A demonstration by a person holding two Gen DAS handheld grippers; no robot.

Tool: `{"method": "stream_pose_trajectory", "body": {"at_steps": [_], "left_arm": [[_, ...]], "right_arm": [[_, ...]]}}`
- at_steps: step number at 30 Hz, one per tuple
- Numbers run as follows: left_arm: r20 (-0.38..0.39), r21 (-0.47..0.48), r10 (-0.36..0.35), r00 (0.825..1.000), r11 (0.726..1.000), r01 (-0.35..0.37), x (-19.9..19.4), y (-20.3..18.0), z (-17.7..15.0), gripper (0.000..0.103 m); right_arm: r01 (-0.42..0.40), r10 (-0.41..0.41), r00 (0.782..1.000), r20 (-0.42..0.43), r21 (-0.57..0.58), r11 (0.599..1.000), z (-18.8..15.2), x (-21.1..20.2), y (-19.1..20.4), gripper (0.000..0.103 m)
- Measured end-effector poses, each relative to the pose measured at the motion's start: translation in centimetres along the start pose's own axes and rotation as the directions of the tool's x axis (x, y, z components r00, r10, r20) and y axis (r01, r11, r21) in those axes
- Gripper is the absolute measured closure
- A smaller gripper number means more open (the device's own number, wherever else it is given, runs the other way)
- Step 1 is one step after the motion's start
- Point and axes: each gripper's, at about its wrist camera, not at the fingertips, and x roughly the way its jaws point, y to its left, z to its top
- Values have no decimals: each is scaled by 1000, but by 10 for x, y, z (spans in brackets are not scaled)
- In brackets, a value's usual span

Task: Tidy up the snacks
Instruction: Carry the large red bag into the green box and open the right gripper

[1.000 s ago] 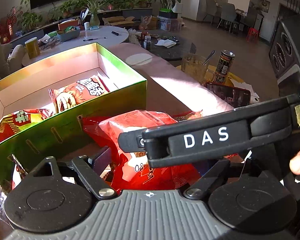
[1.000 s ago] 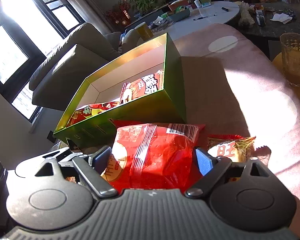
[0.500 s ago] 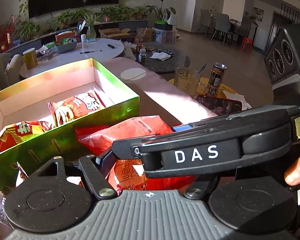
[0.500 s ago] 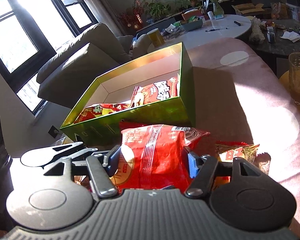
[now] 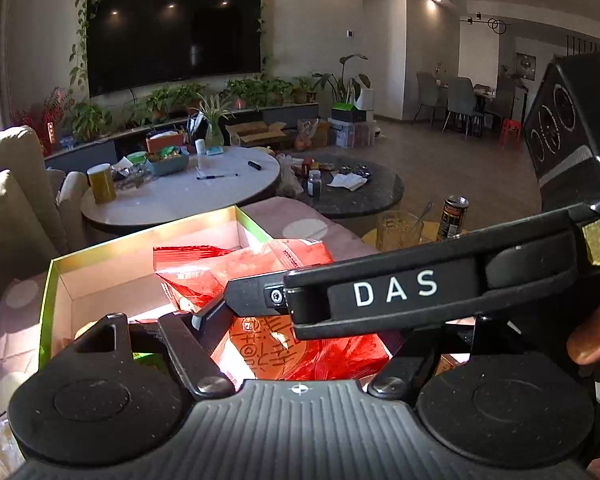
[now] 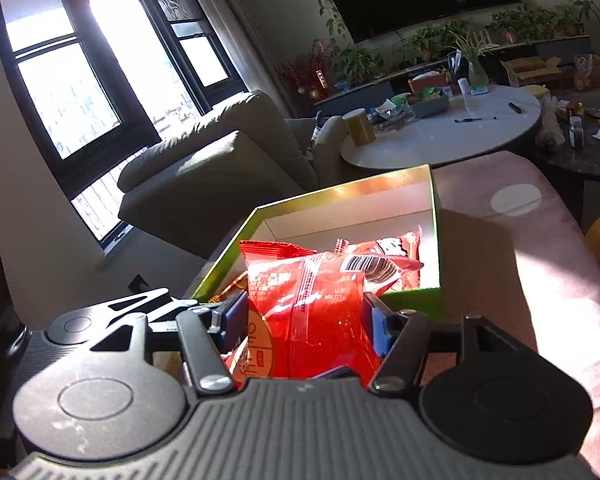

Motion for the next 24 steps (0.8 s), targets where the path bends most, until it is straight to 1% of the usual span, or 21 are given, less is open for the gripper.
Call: {"method": "stream_pose_trajectory", "body": {"at_steps": [4,7,12,16,20,24], "left_arm": [[28,-5,36,999,999,-36,-3,15,12,32],[45,-18,39,998,999,-38,1,28,22,32],[60,-23,47,997,999,-46,20,39,37,32],[76,-13,56,996,998,-56,38,44,45,32],[65,-36,35,997,999,-33,58,53,49,32],[41,-46,32,999,998,-30,80,58,50,32]], "right_arm": [[-36,36,999,17,-14,999,15,10,8,43],[-57,57,998,29,-22,998,25,17,10,43],[-71,72,997,35,-24,997,44,29,3,43],[-87,87,995,41,2,996,58,39,-11,43],[-61,61,997,41,-8,998,65,49,-18,43],[-42,42,999,27,11,999,71,64,-32,43]]}}
